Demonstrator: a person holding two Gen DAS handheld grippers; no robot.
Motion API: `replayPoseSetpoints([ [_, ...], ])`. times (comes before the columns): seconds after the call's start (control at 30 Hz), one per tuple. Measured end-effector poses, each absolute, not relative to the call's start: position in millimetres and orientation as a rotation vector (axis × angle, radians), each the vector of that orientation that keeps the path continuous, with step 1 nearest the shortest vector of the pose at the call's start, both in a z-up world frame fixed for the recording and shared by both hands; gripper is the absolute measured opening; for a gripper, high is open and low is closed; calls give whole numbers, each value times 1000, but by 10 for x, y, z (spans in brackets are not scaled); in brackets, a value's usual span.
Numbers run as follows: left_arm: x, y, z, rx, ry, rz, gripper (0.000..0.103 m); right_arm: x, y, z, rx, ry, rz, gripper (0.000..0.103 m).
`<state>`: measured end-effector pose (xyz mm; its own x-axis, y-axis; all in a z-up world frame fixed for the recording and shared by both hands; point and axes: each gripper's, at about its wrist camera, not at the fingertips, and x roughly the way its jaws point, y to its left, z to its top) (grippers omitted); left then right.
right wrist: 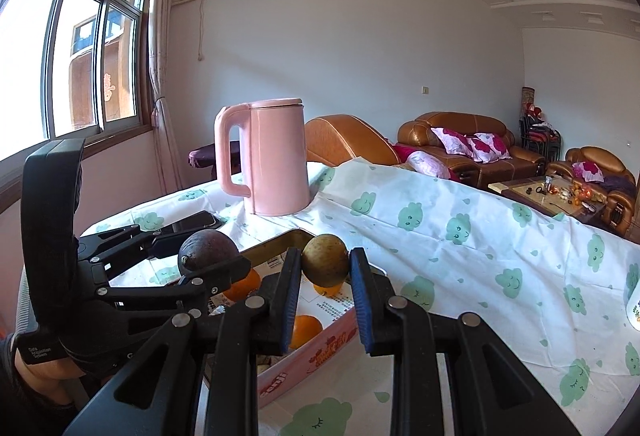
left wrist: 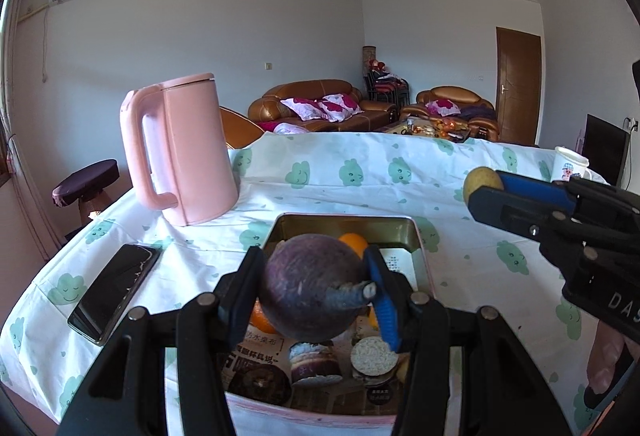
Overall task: Organize fruits
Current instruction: 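Carry the passion fruit and brown fruit over the tin box, then open both grippers to drop the fruits into the tin box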
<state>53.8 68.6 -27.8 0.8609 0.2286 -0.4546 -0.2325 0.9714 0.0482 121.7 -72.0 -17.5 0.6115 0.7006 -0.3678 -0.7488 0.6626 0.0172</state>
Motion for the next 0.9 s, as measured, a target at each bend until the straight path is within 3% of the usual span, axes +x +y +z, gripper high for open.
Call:
replayPoseSetpoints([
  [0.9, 530, 1067, -597, -65, 566, 276, 53, 1417, -77, -573, -213, 507, 881, 26],
])
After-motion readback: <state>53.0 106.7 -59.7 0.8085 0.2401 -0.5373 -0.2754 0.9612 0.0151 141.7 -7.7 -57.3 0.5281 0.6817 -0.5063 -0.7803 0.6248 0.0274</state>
